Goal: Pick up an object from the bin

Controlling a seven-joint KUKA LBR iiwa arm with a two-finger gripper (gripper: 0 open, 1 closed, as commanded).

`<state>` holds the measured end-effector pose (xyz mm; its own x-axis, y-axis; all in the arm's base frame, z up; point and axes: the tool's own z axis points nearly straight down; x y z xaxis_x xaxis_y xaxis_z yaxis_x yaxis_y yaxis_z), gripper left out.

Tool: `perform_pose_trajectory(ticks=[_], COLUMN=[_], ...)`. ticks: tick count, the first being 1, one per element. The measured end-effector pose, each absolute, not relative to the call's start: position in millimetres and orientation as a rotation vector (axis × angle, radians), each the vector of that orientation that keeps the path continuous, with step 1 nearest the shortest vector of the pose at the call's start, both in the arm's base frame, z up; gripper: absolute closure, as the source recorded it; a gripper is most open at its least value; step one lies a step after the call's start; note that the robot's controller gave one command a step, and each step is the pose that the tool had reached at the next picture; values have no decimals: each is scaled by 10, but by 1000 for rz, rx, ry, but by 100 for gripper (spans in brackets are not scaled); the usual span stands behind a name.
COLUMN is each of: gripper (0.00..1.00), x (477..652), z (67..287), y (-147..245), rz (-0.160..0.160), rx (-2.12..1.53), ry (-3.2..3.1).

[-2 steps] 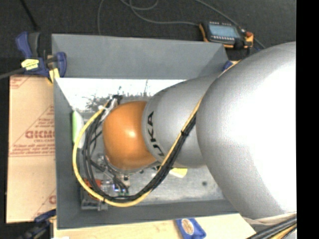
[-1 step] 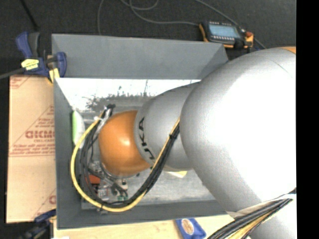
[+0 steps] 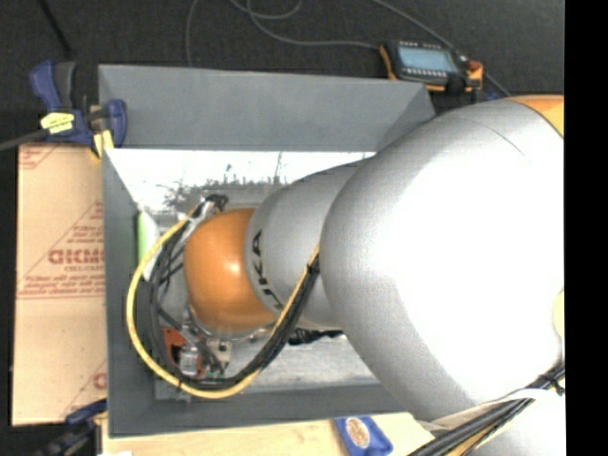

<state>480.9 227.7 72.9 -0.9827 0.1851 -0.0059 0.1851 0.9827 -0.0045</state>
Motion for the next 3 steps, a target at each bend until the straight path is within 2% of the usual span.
perform_pose_trajectory(ticks=[2,3], gripper=[100,100], x=[4810,4801], z=[745,825], y=[2269,2255], rz=[-7,-10], rx=[294,298], ry=[3122,3126])
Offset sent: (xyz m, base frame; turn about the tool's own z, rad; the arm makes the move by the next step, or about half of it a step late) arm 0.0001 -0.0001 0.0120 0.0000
